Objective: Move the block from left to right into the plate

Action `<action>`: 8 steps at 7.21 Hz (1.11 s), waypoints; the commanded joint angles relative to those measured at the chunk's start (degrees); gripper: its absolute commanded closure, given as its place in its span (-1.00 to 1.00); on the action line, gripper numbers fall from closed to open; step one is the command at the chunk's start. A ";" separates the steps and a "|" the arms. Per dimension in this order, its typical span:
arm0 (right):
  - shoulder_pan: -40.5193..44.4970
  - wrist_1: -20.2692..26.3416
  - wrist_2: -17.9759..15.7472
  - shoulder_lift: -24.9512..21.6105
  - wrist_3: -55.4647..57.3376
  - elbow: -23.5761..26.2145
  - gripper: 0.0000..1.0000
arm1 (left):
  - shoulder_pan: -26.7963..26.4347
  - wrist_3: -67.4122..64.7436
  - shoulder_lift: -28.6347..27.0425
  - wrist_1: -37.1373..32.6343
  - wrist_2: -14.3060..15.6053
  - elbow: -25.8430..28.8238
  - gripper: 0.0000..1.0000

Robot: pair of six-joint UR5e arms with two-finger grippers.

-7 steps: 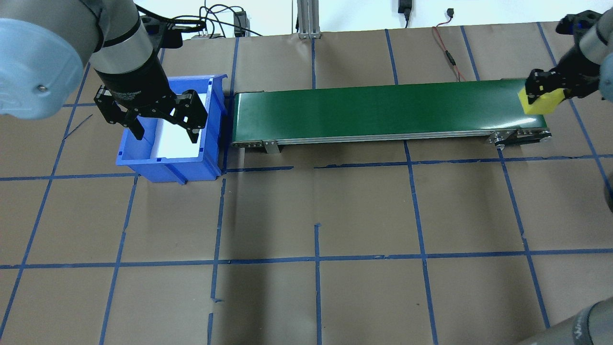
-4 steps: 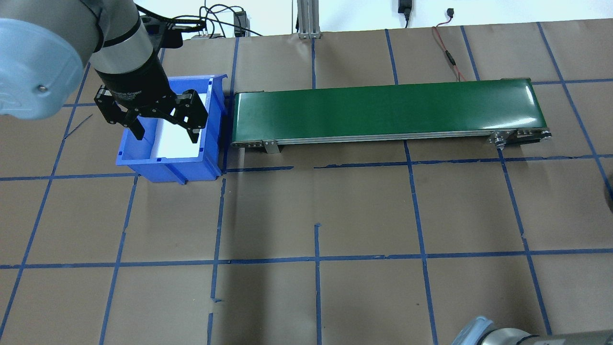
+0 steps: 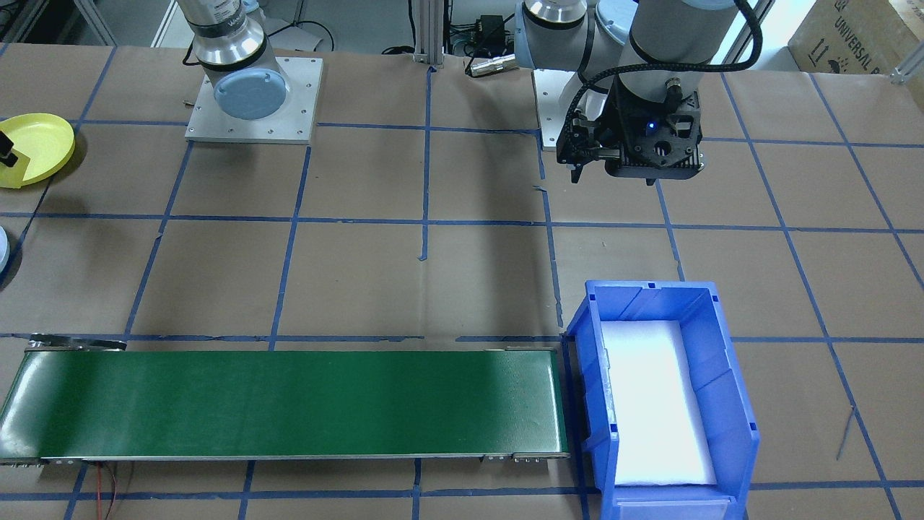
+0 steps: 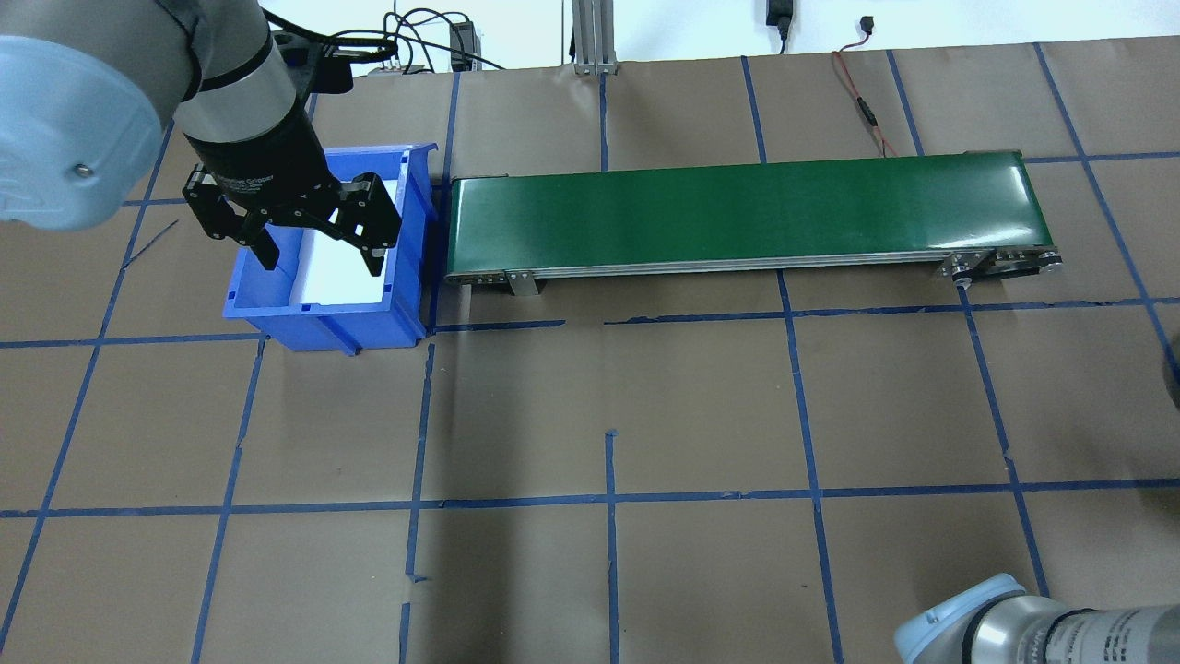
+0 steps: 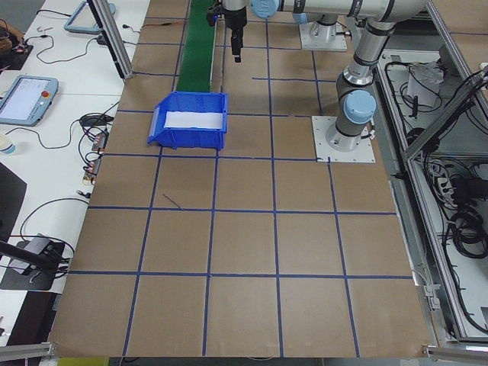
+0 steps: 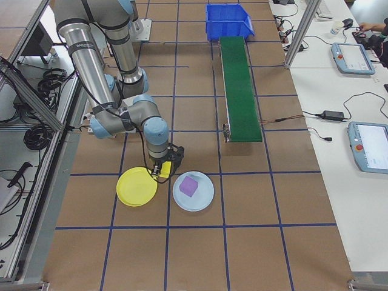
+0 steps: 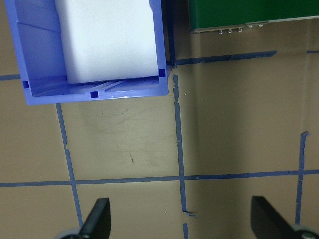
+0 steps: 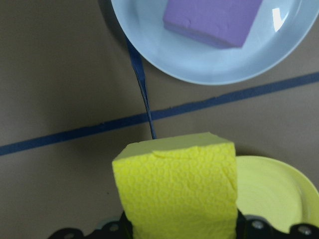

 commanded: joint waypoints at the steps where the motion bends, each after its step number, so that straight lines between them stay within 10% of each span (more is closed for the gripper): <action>1: -6.94 -0.64 -0.22 0.03 -3.87 1.66 0.24 | 0.00 -0.05 0.09 0.00 0.00 0.00 -1.00; 6: -11.90 -0.73 -0.30 0.73 -6.35 1.75 -1.00 | -0.26 -0.05 0.09 0.00 0.00 -0.09 -1.00; 8: -10.33 -0.99 0.74 -0.66 -2.34 0.88 -1.00 | -0.09 -0.40 0.26 0.00 0.26 -0.09 -1.00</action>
